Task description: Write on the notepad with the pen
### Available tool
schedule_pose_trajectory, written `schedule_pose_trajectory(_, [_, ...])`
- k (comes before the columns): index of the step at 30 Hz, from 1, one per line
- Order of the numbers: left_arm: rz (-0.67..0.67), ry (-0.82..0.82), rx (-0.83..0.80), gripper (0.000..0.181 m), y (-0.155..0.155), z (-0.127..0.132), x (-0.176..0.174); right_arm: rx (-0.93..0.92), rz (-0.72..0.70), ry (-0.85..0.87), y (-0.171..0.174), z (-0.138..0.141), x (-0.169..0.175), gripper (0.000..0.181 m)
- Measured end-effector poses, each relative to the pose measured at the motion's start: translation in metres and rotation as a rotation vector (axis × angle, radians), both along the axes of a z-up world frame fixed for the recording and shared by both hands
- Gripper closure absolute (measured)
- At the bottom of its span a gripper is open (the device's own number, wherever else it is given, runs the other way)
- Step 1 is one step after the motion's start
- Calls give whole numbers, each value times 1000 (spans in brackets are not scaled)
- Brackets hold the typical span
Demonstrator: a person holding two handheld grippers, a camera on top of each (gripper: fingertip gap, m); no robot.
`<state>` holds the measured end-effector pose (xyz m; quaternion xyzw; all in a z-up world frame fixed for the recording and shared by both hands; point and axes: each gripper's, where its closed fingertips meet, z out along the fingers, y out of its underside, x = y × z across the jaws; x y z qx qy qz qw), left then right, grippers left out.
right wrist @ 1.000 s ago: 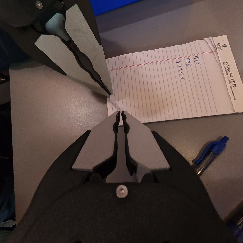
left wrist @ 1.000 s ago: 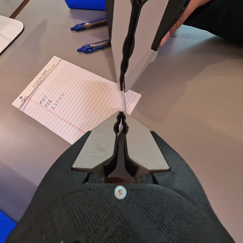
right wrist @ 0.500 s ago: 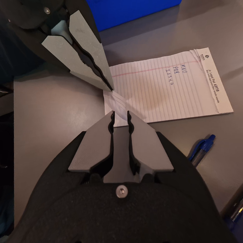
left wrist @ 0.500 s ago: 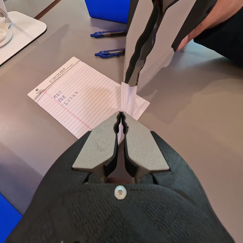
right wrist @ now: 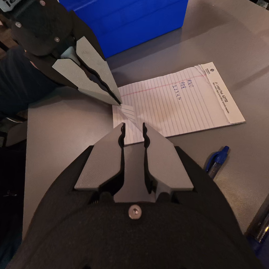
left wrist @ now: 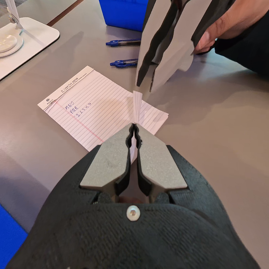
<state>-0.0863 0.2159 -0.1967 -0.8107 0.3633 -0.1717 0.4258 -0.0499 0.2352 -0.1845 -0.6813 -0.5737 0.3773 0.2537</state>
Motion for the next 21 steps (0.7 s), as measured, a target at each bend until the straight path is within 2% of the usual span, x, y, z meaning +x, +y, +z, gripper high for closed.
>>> schedule_pose_trajectory(6, [-19,3,0,181,-2,-1,3,66,1,-56,2,-17,-7,161])
schedule_pose_trajectory(8, [-23,-3,4,181,-3,0,4,67,25,-49,-1,-18,-8,181])
schedule_pose_trajectory(12, [-40,5,48,181,-2,3,7,62,31,-49,-3,-18,-9,181])
schedule_pose_trajectory(17, [-40,1,81,168,-1,6,11,52,47,-22,-7,-13,-11,181])
schedule_pose_trajectory(21, [-25,9,89,165,2,4,13,32,94,-11,-17,-11,-13,181])
